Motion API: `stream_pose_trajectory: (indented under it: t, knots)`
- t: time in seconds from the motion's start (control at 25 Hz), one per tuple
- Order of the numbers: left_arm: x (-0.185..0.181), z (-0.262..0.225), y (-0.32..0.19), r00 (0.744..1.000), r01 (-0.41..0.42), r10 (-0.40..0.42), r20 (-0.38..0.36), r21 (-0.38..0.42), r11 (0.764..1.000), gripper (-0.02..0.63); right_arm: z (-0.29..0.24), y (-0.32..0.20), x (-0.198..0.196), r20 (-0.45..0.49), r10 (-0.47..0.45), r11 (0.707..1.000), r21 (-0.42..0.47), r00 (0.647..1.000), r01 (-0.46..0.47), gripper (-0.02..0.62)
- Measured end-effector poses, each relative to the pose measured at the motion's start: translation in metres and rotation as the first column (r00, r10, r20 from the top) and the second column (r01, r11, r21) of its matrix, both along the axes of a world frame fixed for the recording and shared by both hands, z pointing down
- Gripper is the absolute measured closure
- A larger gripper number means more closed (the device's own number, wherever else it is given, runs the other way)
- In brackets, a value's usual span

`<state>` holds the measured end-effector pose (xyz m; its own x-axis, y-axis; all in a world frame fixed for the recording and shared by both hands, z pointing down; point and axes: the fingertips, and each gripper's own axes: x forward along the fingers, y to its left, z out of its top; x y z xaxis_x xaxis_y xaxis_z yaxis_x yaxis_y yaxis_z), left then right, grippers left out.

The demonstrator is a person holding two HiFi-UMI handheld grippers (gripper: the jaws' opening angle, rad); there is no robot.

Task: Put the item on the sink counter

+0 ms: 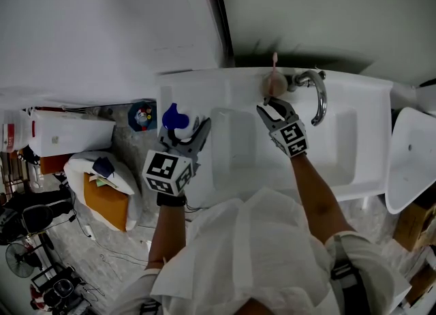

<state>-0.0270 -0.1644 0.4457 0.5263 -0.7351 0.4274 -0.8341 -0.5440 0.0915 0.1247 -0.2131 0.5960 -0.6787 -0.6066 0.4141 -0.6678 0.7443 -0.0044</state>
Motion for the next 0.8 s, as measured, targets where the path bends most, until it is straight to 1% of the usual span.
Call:
stream_pose_trajectory:
  t: [0.52,0.8]
  knots:
    - [0.002,-0.001,0.003,1.000,-0.005,0.005,-0.003,0.009,1.000,0.391,-0.012,0.016,0.022,-0.015,0.046,0.999,0.013,0.999,-0.046,0.483]
    - [0.009,-0.003,0.003,1.000,-0.023,0.024,-0.018,0.018,1.000,0.391,-0.040,0.027,0.039,0.025,0.105,0.993,0.059,0.994,-0.106,0.483]
